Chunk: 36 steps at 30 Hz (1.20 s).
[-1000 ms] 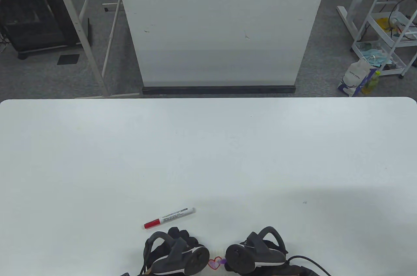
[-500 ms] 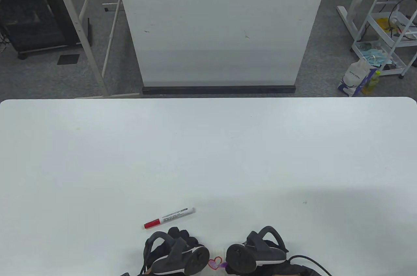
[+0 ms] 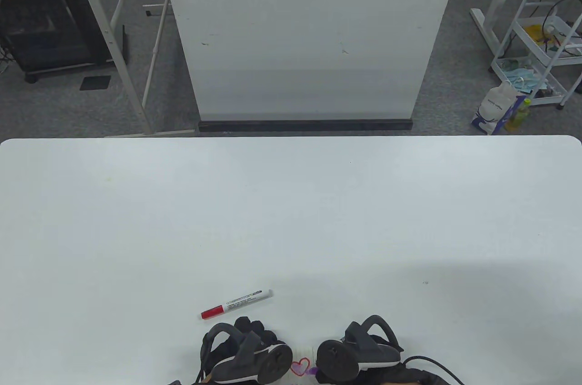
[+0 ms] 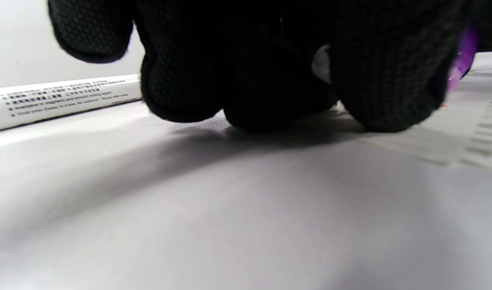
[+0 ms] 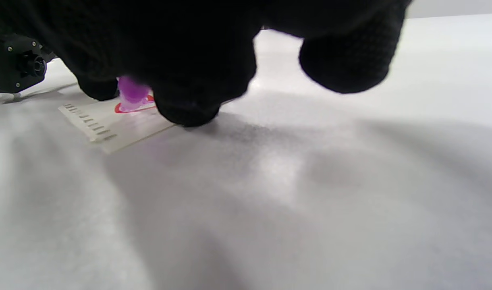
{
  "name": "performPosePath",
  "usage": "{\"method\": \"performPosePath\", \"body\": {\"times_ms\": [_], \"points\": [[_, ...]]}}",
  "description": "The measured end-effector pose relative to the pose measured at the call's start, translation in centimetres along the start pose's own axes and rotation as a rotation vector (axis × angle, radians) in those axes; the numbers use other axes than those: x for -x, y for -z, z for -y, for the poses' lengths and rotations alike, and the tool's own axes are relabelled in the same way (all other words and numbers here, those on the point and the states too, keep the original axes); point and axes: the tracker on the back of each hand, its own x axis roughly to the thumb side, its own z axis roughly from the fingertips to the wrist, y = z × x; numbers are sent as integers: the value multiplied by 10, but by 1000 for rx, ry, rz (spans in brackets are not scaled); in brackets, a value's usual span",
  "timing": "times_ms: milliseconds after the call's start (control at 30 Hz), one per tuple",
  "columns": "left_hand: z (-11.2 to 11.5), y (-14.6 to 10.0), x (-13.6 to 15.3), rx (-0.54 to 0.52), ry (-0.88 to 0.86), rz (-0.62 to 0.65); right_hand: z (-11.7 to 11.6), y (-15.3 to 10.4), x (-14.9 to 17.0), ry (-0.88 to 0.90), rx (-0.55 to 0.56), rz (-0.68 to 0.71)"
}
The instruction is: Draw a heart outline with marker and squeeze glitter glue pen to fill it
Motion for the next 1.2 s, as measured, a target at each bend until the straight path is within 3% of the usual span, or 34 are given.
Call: {"method": "performPosePath", "body": {"times_ms": [167,400,667,867,1033,1200], "points": [[0,0,0,0,-1,0,0,0,0,-42,67,-40],[0,0,0,0,1,-1,-1,0,0,15,-11,6],[0,0,0,0,0,0,0,1,1,-54,75,-50],[0,0,0,-1,0,0,0,0,0,3,11,-15],[0,0,0,-1,0,0,0,1,0,-58,72,-57],[0,0,0,-1,1,-1,2,0,1,-20,17,-31]]}}
